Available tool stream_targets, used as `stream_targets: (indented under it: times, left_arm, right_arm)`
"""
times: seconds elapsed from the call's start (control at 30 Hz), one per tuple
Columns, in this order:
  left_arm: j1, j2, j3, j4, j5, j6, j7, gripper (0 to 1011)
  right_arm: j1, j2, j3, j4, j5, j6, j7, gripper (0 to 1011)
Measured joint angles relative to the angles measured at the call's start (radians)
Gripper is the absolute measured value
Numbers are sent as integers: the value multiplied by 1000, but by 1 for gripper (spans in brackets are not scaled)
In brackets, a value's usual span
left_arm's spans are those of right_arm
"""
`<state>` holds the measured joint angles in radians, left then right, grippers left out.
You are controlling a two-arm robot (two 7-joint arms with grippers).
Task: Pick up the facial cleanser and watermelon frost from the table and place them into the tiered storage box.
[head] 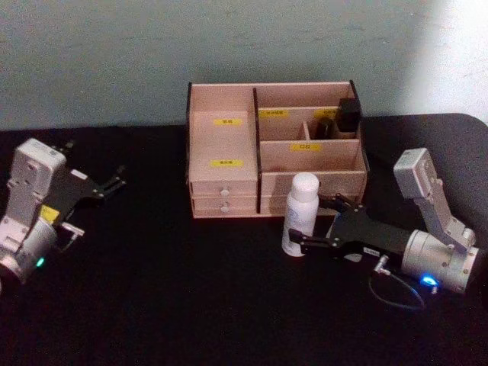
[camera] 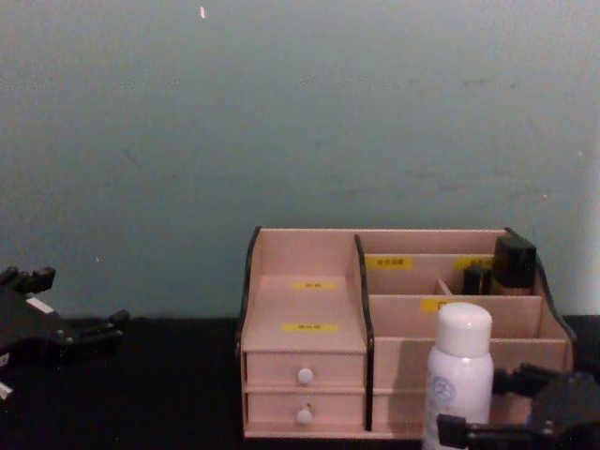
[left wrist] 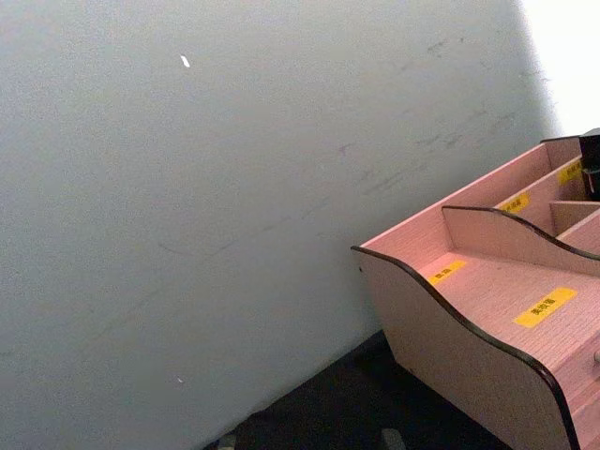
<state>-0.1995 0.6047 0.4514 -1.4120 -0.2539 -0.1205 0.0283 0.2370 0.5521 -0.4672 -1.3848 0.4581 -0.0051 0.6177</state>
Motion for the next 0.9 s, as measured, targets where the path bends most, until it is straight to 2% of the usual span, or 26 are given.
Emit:
stream_targets:
  times: [0.23, 0.67, 0.77, 0.9]
  left_arm:
    - [0, 0, 0, 0, 0, 0, 0, 1001]
    - [0, 0, 0, 0, 0, 0, 0, 1001]
    - [0, 0, 0, 0, 0, 0, 0, 1001]
    - [0, 0, 0, 0, 0, 0, 0, 1001]
  right_arm:
    - [19, -15, -11, 26, -11, -11, 11, 1000]
    - [18, -14, -10, 24, -11, -11, 10, 1000]
    - [18, -14, -10, 23, -10, -10, 10, 977]
    - [17, -13, -9, 23, -10, -10, 10, 881]
